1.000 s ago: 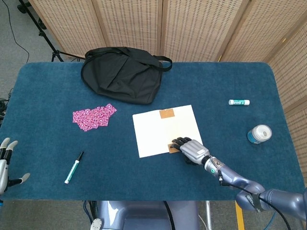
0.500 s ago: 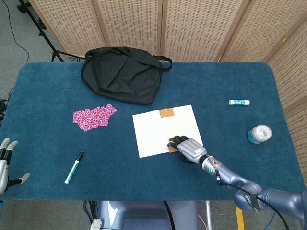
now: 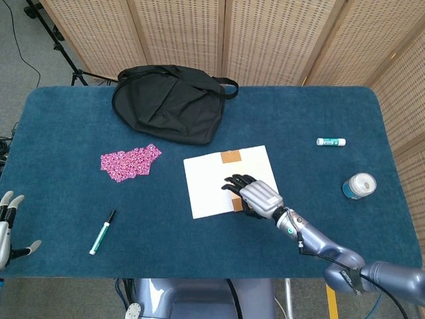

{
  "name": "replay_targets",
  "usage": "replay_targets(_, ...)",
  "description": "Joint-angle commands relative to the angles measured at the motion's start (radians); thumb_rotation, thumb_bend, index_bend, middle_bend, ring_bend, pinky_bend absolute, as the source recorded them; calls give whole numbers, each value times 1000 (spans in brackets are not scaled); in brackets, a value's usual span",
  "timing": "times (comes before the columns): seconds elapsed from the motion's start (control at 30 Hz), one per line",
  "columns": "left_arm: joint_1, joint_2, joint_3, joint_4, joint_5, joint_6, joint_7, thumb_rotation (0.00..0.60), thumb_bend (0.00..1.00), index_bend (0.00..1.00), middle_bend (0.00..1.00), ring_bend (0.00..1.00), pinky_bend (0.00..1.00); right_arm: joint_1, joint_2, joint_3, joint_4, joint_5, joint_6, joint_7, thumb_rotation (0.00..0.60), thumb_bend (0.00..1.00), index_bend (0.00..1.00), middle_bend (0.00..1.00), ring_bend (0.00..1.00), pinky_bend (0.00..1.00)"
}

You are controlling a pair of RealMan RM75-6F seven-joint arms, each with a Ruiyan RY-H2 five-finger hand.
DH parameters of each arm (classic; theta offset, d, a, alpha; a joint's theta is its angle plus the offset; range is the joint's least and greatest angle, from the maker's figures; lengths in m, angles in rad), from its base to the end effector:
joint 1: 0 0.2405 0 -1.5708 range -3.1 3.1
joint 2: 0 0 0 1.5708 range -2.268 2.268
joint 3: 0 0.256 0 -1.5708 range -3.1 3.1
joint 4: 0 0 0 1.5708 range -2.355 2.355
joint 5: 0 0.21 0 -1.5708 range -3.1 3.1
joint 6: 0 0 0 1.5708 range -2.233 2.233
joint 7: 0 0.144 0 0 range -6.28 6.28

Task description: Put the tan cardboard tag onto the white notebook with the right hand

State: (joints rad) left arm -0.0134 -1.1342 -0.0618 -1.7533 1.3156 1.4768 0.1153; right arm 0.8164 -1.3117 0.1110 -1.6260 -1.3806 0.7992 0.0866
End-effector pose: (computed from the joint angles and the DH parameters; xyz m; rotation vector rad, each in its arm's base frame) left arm -0.3173 0.1567 0.1497 -1.1935 -1.0624 -0.7818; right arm -0.1248 -0.3302 0.0188 2.1459 -1.0830 1.0283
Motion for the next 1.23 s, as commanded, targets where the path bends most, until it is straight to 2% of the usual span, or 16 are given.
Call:
replay_targets(0.03, 5, 7, 6, -2, 19, 10, -8, 600, 0, 0, 0, 0, 0, -62, 80, 17, -57, -71, 141, 25, 600, 613, 120, 53, 0, 104)
replay_targets(0.07, 7, 10, 9, -2, 28, 15, -13, 600, 0, 0, 0, 0, 0, -92, 96, 11, -56, -86, 194, -5, 600, 430, 101, 35, 0, 94)
replay_targets(0.1, 9, 13, 11, -2, 34, 18, -17, 600, 0, 0, 0, 0, 0, -114, 103, 4, -55, -95, 233, -37, 600, 197, 63, 13, 0, 65)
replay_targets(0.13, 12, 16, 13, -1, 43, 24, -22, 600, 0, 0, 0, 0, 0, -149, 113, -6, -55, -109, 291, -87, 600, 63, 28, 0, 0, 33)
replay_targets(0.2, 15, 18, 16, -1, 52, 30, -30, 600, 0, 0, 0, 0, 0, -195, 118, -20, -59, -127, 365, -130, 600, 0, 1, 0, 0, 1)
replay_targets(0.43, 35, 30, 32, -6, 103, 66, -62, 600, 0, 0, 0, 0, 0, -409, 145, -98, -39, -169, 631, -144, 600, 0, 0, 0, 0, 0)
replay_targets(0.6, 54, 43, 40, -13, 129, 101, -73, 600, 0, 0, 0, 0, 0, -518, 143, -121, 20, -161, 747, -119, 600, 0, 0, 0, 0, 0)
replay_targets(0.87, 73, 50, 47, -27, 151, 131, -91, 600, 0, 0, 0, 0, 0, -617, 119, -120, 65, -163, 861, -54, 600, 0, 0, 0, 0, 0)
replay_targets(0.97, 85, 42, 43, -27, 162, 159, -103, 600, 0, 0, 0, 0, 0, -674, 96, -109, 62, -155, 937, -18, 600, 0, 0, 0, 0, 0)
replay_targets(1.23, 92, 35, 41, -16, 162, 166, -108, 600, 0, 0, 0, 0, 0, -703, 85, -98, 81, -155, 937, 30, 600, 0, 0, 0, 0, 0)
